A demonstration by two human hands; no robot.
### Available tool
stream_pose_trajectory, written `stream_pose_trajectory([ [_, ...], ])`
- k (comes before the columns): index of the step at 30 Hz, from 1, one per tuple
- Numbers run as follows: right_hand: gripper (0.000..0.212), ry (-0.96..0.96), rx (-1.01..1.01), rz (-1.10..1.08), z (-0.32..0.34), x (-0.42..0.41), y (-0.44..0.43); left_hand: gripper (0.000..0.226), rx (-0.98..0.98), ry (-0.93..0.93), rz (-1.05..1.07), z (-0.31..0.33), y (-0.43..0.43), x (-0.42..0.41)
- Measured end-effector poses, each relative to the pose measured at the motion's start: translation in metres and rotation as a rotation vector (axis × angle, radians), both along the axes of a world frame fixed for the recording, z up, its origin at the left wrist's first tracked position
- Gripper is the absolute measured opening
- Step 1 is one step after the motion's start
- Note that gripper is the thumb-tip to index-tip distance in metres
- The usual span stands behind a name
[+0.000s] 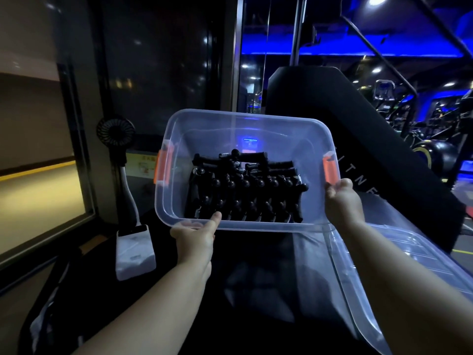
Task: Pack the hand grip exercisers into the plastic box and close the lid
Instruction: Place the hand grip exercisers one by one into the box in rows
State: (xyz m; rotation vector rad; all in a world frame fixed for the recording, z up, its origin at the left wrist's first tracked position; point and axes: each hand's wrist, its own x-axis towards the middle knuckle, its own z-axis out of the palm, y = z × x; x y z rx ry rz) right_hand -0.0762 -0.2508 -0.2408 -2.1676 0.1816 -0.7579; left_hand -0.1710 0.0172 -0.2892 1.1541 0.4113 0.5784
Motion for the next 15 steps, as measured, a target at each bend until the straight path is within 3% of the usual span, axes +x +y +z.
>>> stream_pose_trajectory([
  [6,0.018,0.011,-0.015,0.005,0.000,-0.005,0.001,0.068,0.168,0.085,0.141,0.008,0.031,0.004],
  [9,0.019,-0.002,-0.014,0.007,0.000,-0.009,0.000,0.074,0.313,0.100,0.118,0.010,0.039,0.009],
  [15,0.022,-0.036,-0.004,-0.034,0.006,-0.015,-0.013,0.075,0.426,0.105,0.040,0.018,0.037,0.027],
])
